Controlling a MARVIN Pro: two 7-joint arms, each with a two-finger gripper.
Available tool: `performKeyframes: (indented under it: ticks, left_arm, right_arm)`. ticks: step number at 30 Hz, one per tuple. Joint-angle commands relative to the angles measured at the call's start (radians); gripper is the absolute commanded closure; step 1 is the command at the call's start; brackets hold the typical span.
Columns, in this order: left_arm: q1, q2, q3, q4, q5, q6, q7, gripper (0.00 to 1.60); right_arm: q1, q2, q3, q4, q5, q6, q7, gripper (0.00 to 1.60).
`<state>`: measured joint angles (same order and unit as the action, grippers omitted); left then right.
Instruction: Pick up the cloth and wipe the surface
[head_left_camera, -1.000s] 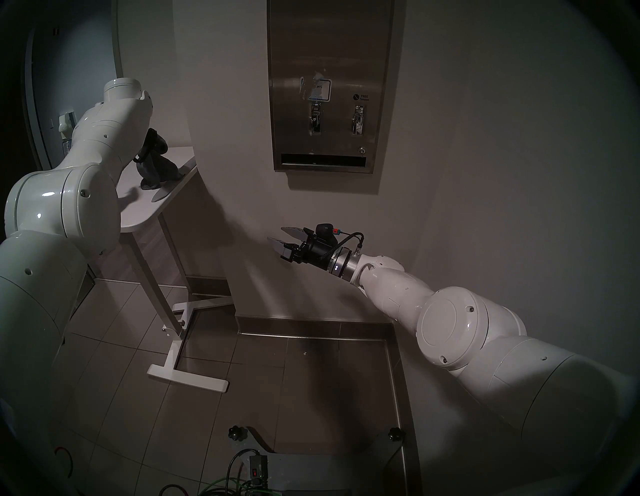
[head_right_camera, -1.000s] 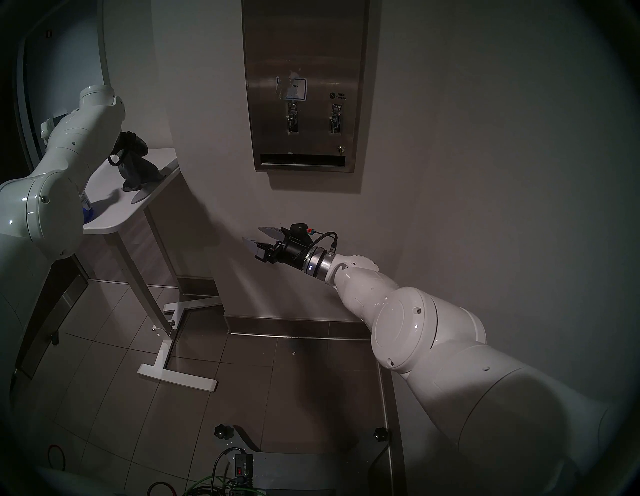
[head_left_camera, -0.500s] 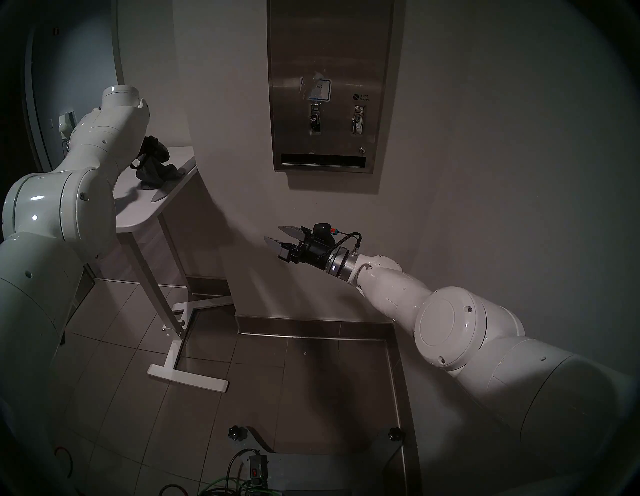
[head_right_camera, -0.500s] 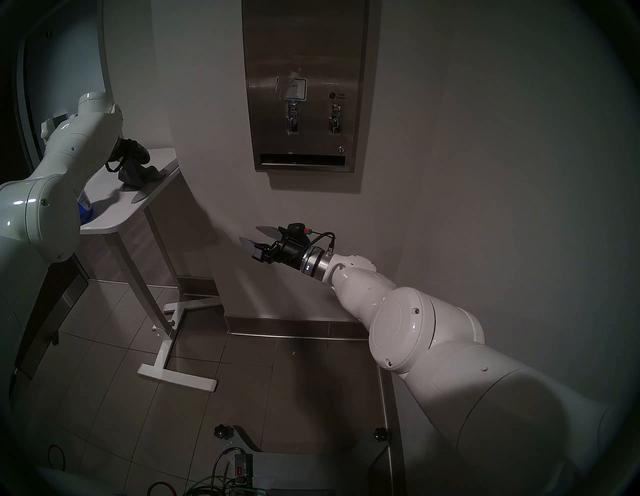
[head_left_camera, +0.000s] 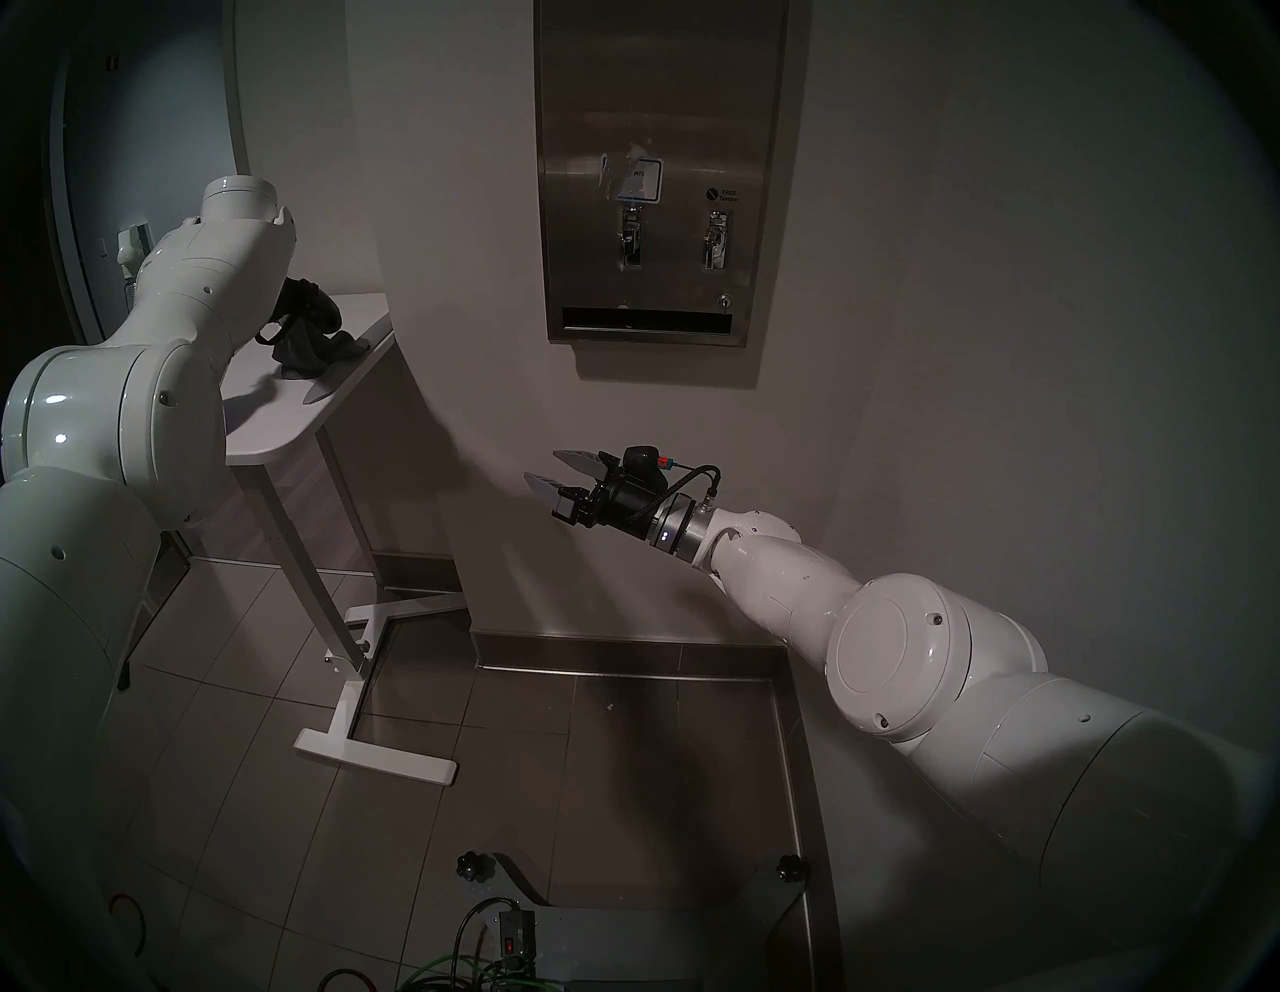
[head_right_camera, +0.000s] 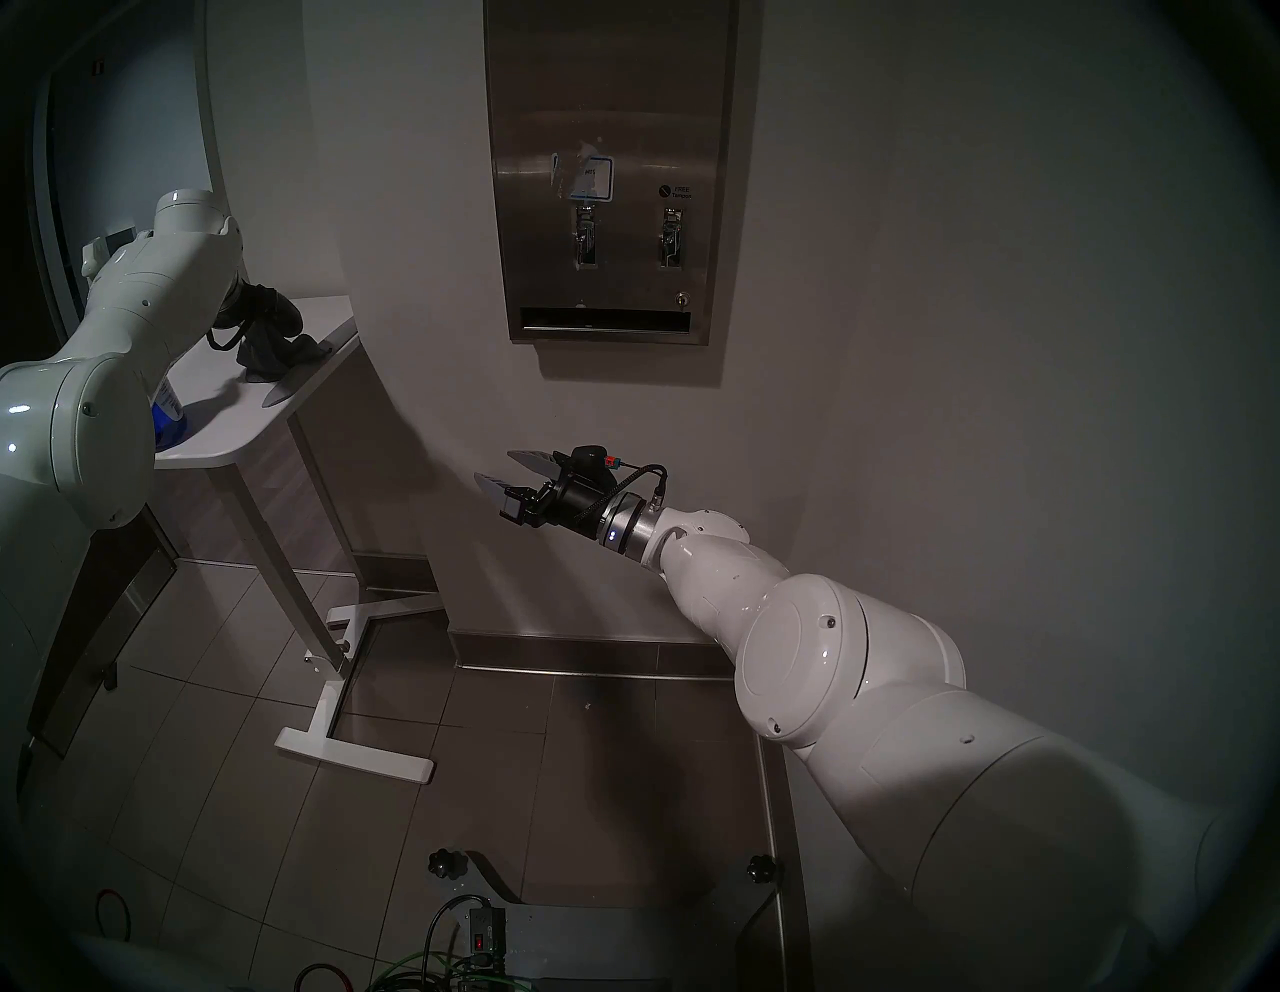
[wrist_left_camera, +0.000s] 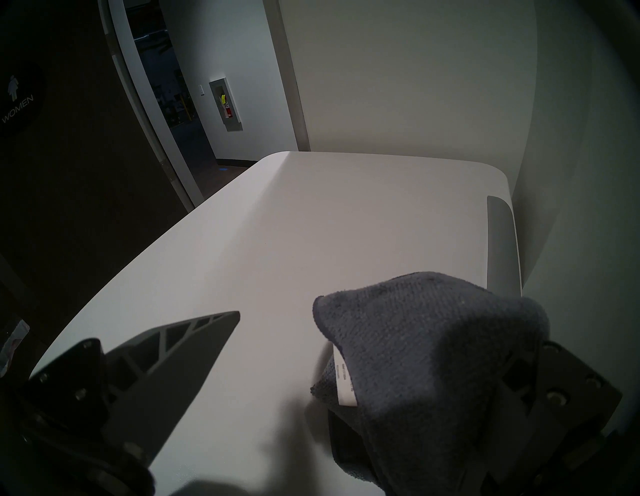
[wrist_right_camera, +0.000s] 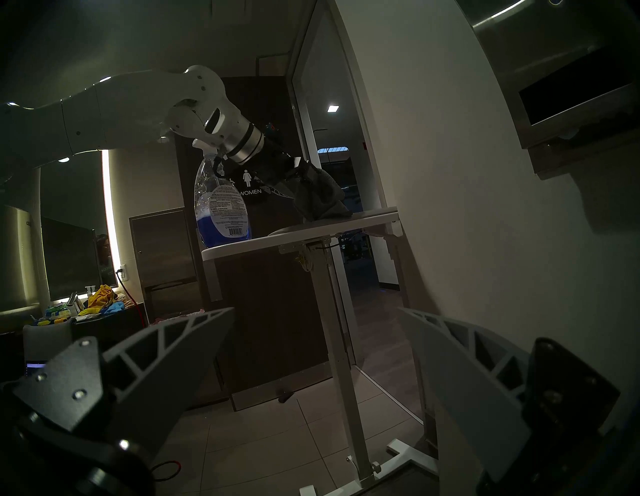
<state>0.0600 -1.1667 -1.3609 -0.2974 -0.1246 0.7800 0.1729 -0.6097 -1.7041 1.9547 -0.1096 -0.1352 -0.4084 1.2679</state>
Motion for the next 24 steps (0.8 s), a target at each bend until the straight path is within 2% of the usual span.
performKeyframes:
  ticks: [1, 21, 22, 24]
  left_arm:
    - [-0.038, 0.011, 0.027, -0.016, 0.020, 0.006, -0.037, 0.00]
    - [-0.067, 0.017, 0.112, -0.027, 0.061, 0.021, -0.171, 0.00]
    - [-0.068, 0.018, 0.117, -0.027, 0.064, 0.021, -0.178, 0.73]
    - [-0.070, 0.019, 0.126, -0.029, 0.068, 0.023, -0.192, 1.60]
  right_arm:
    - [0.040, -0.008, 0.001, -0.020, 0.002, -0.009, -0.001, 0.00]
    - [0.039, -0.008, 0.002, -0.021, 0.003, -0.032, -0.002, 0.00]
    - [0.040, -0.008, 0.002, -0.021, 0.003, -0.033, -0.002, 0.00]
    - [0.040, -0.008, 0.003, -0.022, 0.003, -0.035, -0.002, 0.00]
